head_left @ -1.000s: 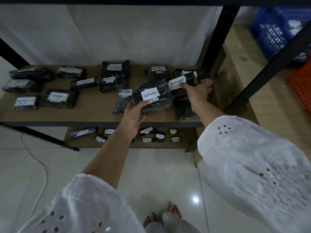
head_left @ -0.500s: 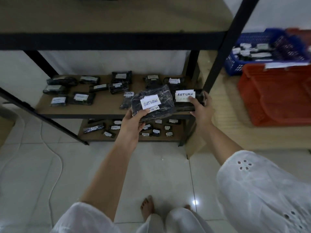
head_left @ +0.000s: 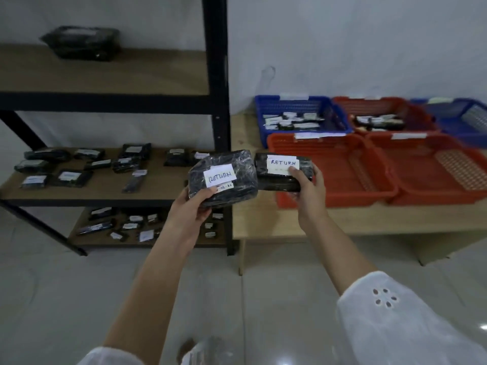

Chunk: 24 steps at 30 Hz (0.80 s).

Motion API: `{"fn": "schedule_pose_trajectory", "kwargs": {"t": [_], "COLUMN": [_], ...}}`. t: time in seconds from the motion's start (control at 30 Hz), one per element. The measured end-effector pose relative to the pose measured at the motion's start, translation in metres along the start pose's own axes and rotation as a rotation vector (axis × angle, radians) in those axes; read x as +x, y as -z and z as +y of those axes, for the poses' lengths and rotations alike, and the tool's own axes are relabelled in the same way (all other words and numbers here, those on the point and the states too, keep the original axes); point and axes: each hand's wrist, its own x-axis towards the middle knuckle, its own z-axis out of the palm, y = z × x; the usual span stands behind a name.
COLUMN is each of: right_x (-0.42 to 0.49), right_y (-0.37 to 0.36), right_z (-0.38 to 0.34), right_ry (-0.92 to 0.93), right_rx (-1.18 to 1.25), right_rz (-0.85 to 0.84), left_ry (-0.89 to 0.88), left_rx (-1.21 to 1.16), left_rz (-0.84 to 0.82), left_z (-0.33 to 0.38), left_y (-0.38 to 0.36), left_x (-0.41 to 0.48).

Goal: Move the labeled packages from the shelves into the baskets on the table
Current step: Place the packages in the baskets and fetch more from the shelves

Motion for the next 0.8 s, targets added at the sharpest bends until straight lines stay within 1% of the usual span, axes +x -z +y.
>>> {"fn": "schedule_pose_trajectory", "kwargs": {"t": [0.07, 0.23, 0.6, 0.8], "right_x": [0.011, 0.055, 0.213, 0.290], "right_y": [0.029, 0.088, 0.172, 0.218], "right_z": [-0.022, -0.063, -0.130, -0.170], "right_ry": [0.012, 0.006, 0.019, 0.022], "right_rx": [0.052, 0.017, 0.068, 0.057], "right_rz": [-0.006, 0.035, 0.111, 0.181], "left_ry": [-0.016, -0.032, -0.017, 0.068], "left_rx": [-0.002, 0.010, -0.003, 0.006], "left_rz": [-0.037, -0.067, -0.178, -0.205], "left_z": [-0.008, -0.022, -0.051, -0.065], "left_y": [-0.035, -0.117, -0.299, -0.393], "left_x": [-0.003, 0.017, 0.130, 0.182]}}
